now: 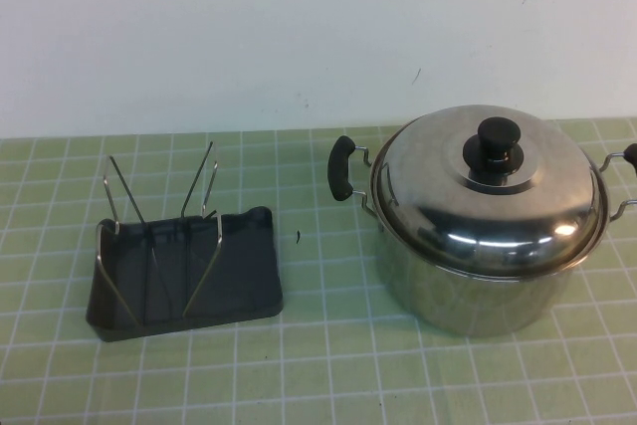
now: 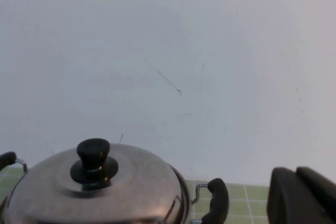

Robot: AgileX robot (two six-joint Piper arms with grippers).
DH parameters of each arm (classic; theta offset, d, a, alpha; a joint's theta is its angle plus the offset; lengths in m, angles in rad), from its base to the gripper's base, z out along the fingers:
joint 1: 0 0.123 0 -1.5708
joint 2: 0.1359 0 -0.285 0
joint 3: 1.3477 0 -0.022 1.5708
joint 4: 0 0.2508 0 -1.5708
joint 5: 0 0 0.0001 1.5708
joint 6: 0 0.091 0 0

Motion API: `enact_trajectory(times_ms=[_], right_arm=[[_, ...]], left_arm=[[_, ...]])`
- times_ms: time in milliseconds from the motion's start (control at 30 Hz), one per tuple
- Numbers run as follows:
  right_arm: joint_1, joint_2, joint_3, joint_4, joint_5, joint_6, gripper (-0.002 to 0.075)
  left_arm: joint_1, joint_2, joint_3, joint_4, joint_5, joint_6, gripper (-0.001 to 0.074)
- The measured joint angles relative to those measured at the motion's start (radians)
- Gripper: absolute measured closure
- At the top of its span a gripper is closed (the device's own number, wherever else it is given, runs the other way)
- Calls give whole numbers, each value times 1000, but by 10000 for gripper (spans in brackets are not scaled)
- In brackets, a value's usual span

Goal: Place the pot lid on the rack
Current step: Open the pot

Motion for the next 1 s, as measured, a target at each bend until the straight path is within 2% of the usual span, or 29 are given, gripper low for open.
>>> enact_trajectory(times_ms=[133,200,300,433,533,767,867,1000], right_arm=[[33,201,-25,-116,-168,147,669],[70,300,-38,-188,-263,234,611],[155,475,-53,-269,-425,321,484],[262,683,-76,-320,-622,330,358],[298,820,-117,-333,-698,326,328],[302,1051,-206,-312,-789,286,316],[309,1119,-232,-271,-801,234,316],[309,1201,-283,-311,-802,234,316]], left_arm=[[0,0,0,0,0,0,737],[0,0,0,0,0,0,737],[0,0,0,0,0,0,737],[0,0,0,0,2,0,737],[0,0,0,0,2,0,737],[0,0,0,0,2,0,737],[0,0,0,0,2,0,737],[0,0,0,0,2,0,737]])
